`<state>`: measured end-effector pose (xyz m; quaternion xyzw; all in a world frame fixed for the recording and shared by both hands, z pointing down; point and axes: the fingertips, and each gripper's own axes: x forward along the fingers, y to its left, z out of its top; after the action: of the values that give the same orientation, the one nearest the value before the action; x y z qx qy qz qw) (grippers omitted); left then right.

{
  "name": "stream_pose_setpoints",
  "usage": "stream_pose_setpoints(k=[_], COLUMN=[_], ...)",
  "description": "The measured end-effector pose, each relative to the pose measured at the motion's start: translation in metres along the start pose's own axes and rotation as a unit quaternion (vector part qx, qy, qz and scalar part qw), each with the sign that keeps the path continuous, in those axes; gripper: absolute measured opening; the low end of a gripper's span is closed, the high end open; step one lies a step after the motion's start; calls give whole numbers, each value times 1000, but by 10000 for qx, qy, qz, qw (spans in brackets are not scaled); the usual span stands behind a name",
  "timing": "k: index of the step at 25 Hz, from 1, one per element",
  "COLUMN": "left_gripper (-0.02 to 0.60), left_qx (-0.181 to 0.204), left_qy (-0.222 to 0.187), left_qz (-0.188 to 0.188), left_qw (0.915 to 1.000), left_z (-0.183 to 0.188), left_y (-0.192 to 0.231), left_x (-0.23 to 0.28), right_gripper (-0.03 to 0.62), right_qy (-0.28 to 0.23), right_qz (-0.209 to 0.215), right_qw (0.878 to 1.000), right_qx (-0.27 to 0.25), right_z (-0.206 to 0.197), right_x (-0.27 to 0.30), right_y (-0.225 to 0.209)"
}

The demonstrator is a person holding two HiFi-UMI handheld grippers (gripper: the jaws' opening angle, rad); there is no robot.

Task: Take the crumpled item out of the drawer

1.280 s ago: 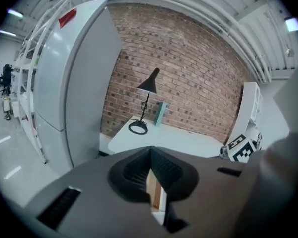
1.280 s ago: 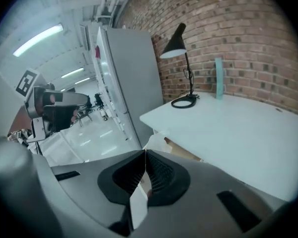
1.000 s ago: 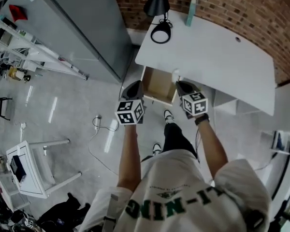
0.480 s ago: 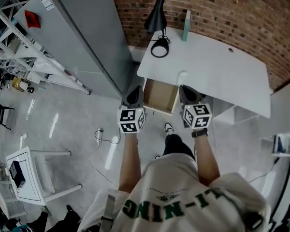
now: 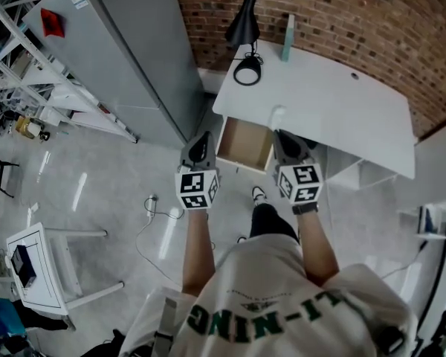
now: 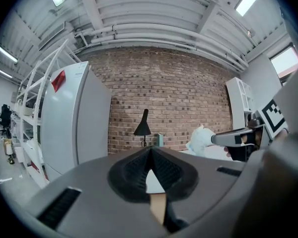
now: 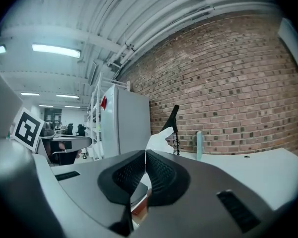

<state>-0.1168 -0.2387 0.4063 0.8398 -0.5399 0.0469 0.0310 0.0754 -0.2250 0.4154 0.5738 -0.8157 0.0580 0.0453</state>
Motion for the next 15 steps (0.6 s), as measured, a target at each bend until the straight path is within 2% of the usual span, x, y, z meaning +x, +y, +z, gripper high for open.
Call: stream_pose_setpoints(k=[3,9,15], left_gripper=[-6,-6,-6], left_qx=[-134,-118,-138], left_qy=[16,-11,32], left_qz=[-69,-106,-189], left_qw=[9999,9999,9997], left_z=[-1,2,0], left_y=[1,2,3], left_x=[-1,2,32], right_gripper=[9,9,8], right_qy=[-38,-21,79], right_qz=[73,172,283], right_qw=[10000,9998,9996], right_qx=[31,-33,27], right_z=[6,11,9], right_x=[1,8,36], right_y=[6,15,9])
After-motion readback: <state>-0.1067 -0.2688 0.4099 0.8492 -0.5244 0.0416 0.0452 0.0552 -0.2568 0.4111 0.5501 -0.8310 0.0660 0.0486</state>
